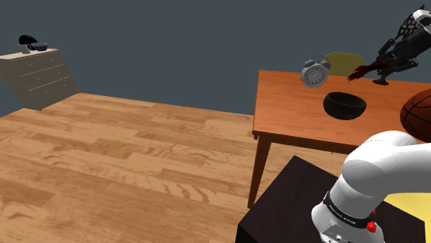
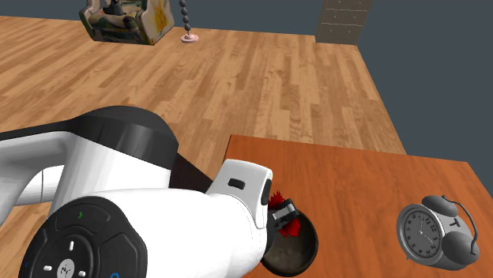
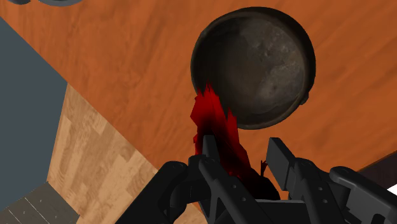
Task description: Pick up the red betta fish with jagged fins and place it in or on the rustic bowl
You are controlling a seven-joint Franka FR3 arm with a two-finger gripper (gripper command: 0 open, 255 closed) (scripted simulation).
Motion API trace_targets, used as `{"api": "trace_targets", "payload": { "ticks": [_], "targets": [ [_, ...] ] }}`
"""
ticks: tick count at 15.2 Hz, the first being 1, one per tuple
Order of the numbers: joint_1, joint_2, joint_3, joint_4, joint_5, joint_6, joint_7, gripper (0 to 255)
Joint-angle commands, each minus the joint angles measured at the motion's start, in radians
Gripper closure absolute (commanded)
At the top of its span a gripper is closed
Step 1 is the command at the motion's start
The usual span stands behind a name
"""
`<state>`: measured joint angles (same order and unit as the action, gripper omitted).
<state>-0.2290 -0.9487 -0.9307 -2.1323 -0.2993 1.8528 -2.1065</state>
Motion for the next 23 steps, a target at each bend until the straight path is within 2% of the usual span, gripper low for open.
{"api": "trace_targets", "payload": {
  "ticks": [1, 2, 20, 23],
  "targets": [
    [0.059, 0.052, -0.014, 0.061, 0.019, 0.004, 0.013, 255],
    [0.094, 0.082, -0.025, 0.095, 0.03, 0.009, 0.02, 255],
    [0.055, 0.04, -0.125, -0.13, -0.041, 0.205, -0.018, 255],
    [0.055, 0.039, -0.13, -0.136, -0.043, 0.211, -0.02, 255]
  ]
}}
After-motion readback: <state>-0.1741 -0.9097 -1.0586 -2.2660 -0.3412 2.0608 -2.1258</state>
